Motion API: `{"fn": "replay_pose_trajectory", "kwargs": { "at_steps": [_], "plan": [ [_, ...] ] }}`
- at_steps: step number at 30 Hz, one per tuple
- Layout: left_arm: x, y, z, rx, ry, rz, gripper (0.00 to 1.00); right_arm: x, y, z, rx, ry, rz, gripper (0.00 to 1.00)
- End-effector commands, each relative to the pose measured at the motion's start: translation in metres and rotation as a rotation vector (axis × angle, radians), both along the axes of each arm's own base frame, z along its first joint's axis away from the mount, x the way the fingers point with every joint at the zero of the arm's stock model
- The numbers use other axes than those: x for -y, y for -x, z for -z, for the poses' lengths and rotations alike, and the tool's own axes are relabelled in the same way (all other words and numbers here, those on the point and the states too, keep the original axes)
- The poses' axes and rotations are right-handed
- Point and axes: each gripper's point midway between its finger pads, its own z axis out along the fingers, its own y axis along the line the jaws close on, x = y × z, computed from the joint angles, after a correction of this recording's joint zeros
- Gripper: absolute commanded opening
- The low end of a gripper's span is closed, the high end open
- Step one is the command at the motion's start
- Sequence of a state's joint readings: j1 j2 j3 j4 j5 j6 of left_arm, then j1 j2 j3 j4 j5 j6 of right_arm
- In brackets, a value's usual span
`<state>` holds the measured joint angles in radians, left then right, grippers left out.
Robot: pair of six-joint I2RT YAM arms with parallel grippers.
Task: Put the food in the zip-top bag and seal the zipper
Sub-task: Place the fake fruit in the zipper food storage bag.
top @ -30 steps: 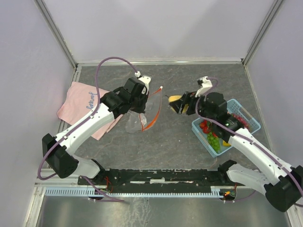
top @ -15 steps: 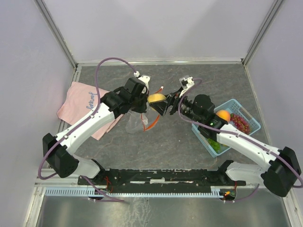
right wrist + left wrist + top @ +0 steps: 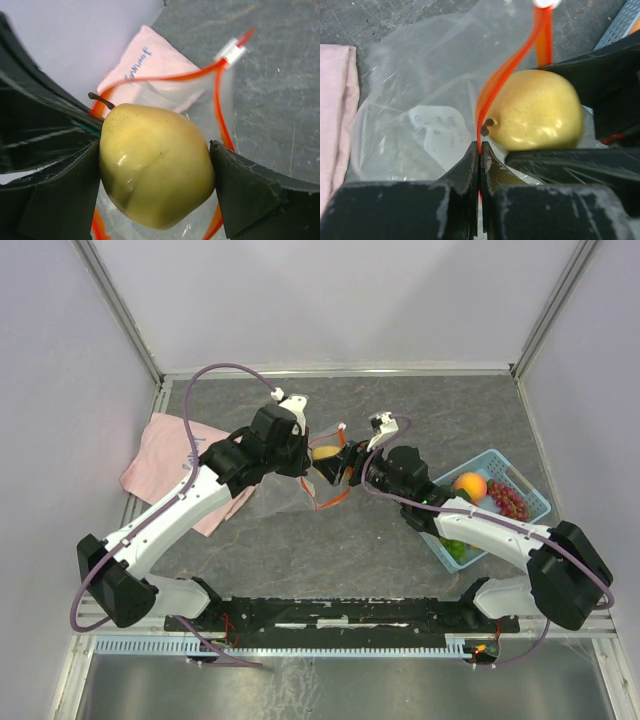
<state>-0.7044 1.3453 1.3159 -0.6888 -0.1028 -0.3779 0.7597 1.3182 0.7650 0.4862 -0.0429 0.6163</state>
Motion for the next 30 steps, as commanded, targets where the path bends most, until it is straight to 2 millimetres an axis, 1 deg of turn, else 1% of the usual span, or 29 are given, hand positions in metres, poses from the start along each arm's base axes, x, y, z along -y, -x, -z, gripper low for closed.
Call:
{"fn": "replay_pose_trajectory", "kwargs": {
  "at_steps": [1, 8, 11, 13, 16, 17, 21, 22, 27, 30],
  "plan": [
    [0.012, 0.0, -0.028, 0.066, 0.125, 0.005, 0.03, 0.002, -0.007, 0.002, -0.015, -0.027, 0.055, 0.65],
    [0.017, 0.003, -0.031, 0.068, 0.149, 0.031, 0.03, 0.004, -0.01, 0.019, -0.037, 0.043, 0.069, 0.66],
    [0.025, 0.006, -0.03, 0.054, 0.17, 0.072, 0.03, -0.007, -0.006, 0.016, -0.034, 0.043, 0.006, 0.68],
    [0.03, 0.007, -0.028, 0.043, 0.181, 0.092, 0.03, -0.015, -0.003, 0.017, -0.043, 0.051, -0.041, 0.69],
    [0.034, 0.007, -0.028, 0.037, 0.188, 0.106, 0.03, -0.018, -0.004, 0.023, -0.062, 0.074, -0.055, 0.75],
    [0.034, 0.007, -0.028, 0.039, 0.187, 0.105, 0.03, -0.02, -0.003, 0.025, -0.068, 0.079, -0.064, 0.78],
    [0.027, 0.003, -0.024, 0.055, 0.163, 0.073, 0.03, -0.024, 0.005, 0.019, -0.063, 0.082, -0.114, 0.89],
    [0.023, 0.001, -0.02, 0.06, 0.143, 0.06, 0.03, -0.018, 0.008, 0.015, -0.054, 0.114, -0.117, 1.0],
    [0.02, 0.0, -0.01, 0.053, 0.118, 0.047, 0.03, -0.006, 0.013, 0.004, -0.017, 0.174, -0.106, 0.99],
    [0.019, 0.0, -0.007, 0.052, 0.114, 0.045, 0.03, 0.003, 0.016, -0.003, -0.002, 0.198, -0.091, 0.99]
  ]
}}
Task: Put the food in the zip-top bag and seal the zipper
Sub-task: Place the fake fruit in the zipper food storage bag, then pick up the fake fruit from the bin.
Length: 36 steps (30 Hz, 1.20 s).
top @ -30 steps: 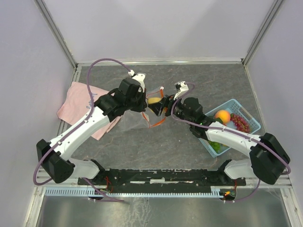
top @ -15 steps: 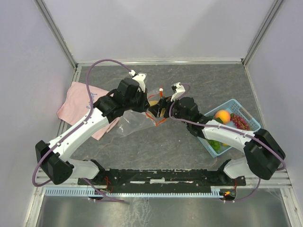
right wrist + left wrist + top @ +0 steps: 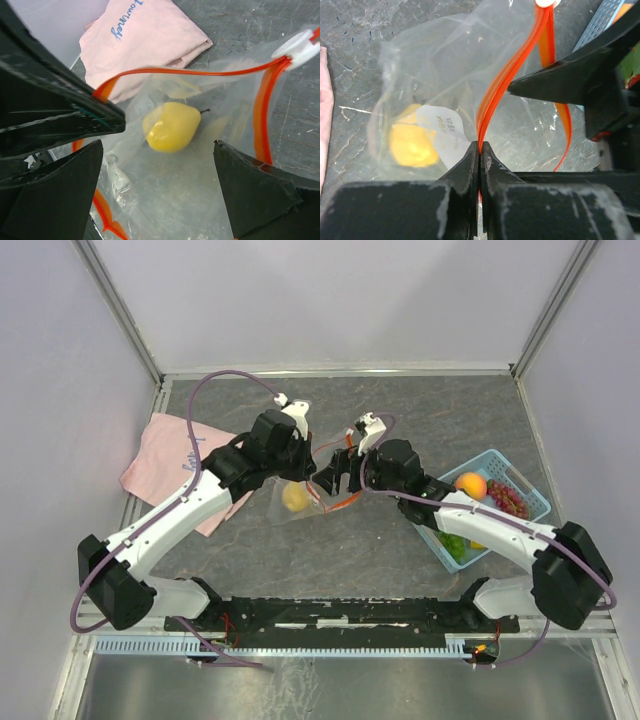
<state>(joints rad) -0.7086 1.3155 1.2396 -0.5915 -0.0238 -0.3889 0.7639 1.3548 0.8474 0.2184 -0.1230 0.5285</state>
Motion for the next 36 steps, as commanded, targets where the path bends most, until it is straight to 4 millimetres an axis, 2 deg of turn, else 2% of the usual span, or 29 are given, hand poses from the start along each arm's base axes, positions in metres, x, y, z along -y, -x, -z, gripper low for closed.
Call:
{"fn": "replay_pose_trajectory", "kwargs": {
  "at_steps": [1, 8, 15, 19, 22, 26, 36],
  "plan": [
    [0.004, -0.007, -0.012, 0.051, 0.036, -0.015, 0.03, 0.011, 0.002, -0.046, 0.109, 0.004, 0.006, 0.99],
    [0.0, -0.006, -0.012, 0.066, 0.026, -0.015, 0.03, 0.058, -0.003, -0.058, 0.139, 0.171, 0.163, 0.98],
    [0.001, -0.006, -0.017, 0.079, 0.027, -0.001, 0.03, 0.087, -0.015, -0.056, 0.14, 0.314, 0.282, 0.93],
    [-0.004, -0.008, -0.023, 0.102, 0.005, -0.006, 0.03, 0.11, -0.017, -0.057, 0.134, 0.401, 0.354, 0.92],
    [-0.01, -0.009, -0.024, 0.112, -0.032, -0.007, 0.03, 0.135, -0.018, -0.054, 0.107, 0.467, 0.417, 0.92],
    [-0.015, -0.009, -0.023, 0.121, -0.073, 0.002, 0.03, 0.172, -0.018, -0.04, 0.016, 0.522, 0.482, 0.92],
    [-0.021, -0.011, -0.02, 0.135, -0.11, -0.001, 0.03, 0.269, -0.01, -0.009, -0.214, 0.57, 0.727, 0.92]
  ]
}}
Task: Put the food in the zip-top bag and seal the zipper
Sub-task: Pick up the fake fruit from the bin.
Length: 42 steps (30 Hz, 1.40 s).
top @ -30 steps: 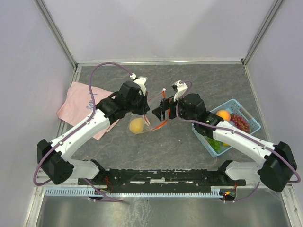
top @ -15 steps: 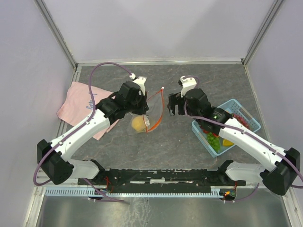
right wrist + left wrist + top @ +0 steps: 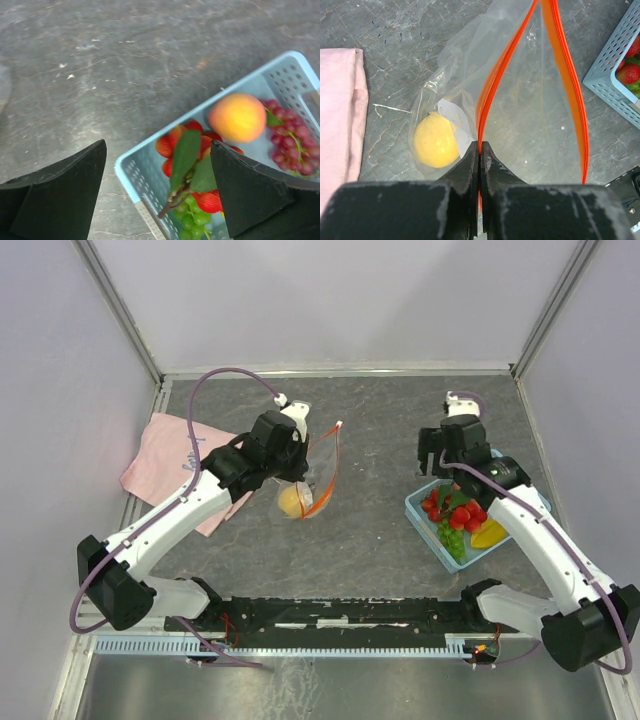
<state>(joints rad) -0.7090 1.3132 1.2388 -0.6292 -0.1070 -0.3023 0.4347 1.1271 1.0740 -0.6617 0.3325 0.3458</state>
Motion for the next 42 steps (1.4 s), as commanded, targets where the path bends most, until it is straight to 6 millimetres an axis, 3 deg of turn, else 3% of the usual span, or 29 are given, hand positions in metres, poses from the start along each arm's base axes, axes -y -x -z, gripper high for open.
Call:
{"fn": "replay_pose_trajectory", "kwargs": {
  "at_steps": [1, 13, 20, 34, 42],
  "plan": [
    [-0.002, -0.005, -0.027, 0.089, 0.008, 0.015, 0.03, 0.04, 0.009, 0.005, -0.049, -0.008, 0.143, 0.92],
    [-0.008, -0.004, -0.036, 0.114, 0.0, 0.01, 0.03, 0.117, 0.003, 0.06, -0.126, -0.203, 0.486, 0.96],
    [-0.009, -0.004, -0.034, 0.113, -0.007, 0.01, 0.03, 0.14, -0.004, 0.089, -0.164, -0.268, 0.564, 0.96],
    [-0.008, -0.004, -0.027, 0.097, -0.013, 0.012, 0.03, 0.144, -0.015, 0.15, -0.284, -0.343, 0.556, 1.0],
    [-0.006, -0.003, -0.025, 0.087, -0.011, 0.017, 0.03, 0.145, -0.016, 0.167, -0.308, -0.354, 0.553, 0.98]
  ]
}}
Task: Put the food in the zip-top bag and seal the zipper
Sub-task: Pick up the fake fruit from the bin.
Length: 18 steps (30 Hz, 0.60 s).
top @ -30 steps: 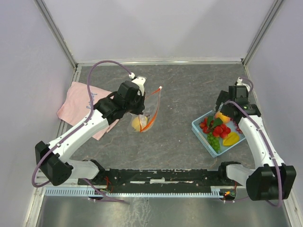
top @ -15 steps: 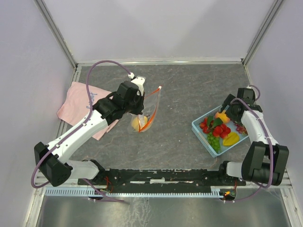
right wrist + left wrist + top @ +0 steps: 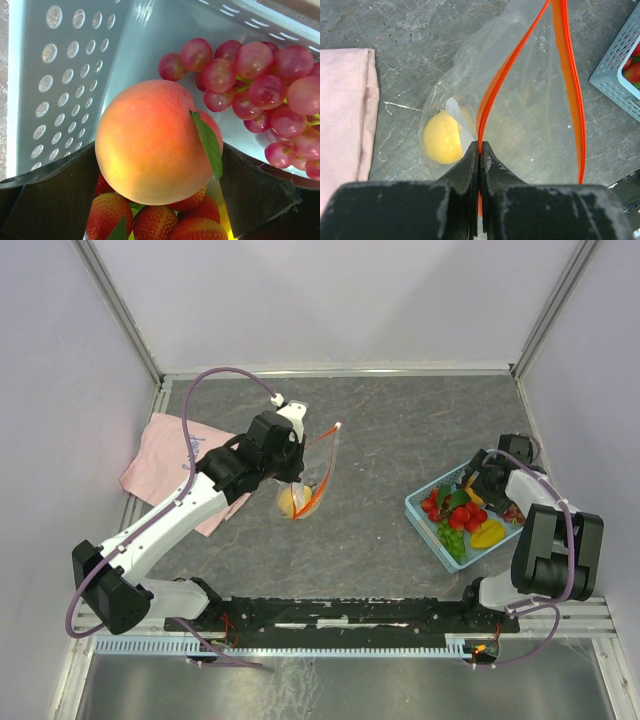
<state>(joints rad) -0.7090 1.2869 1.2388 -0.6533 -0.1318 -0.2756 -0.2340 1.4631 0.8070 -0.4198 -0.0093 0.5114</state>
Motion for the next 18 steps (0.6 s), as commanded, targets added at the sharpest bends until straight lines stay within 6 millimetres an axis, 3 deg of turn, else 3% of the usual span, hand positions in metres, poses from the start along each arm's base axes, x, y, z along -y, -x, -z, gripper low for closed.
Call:
{"fn": "replay_pose_trajectory", "kwargs": {
  "at_steps": [1, 13, 18],
  "plan": [
    [0.004, -0.006, -0.02, 0.064, 0.018, 0.018, 0.03, 0.003, -0.015, -0.005, 0.065, 0.005, -0.005, 0.97],
    [0.005, -0.006, -0.02, 0.061, 0.019, 0.023, 0.03, 0.007, -0.008, -0.036, 0.142, 0.058, 0.002, 0.72],
    [0.007, -0.006, -0.021, 0.061, 0.025, 0.034, 0.03, 0.006, -0.003, -0.065, 0.198, 0.083, -0.013, 0.66]
  ]
}}
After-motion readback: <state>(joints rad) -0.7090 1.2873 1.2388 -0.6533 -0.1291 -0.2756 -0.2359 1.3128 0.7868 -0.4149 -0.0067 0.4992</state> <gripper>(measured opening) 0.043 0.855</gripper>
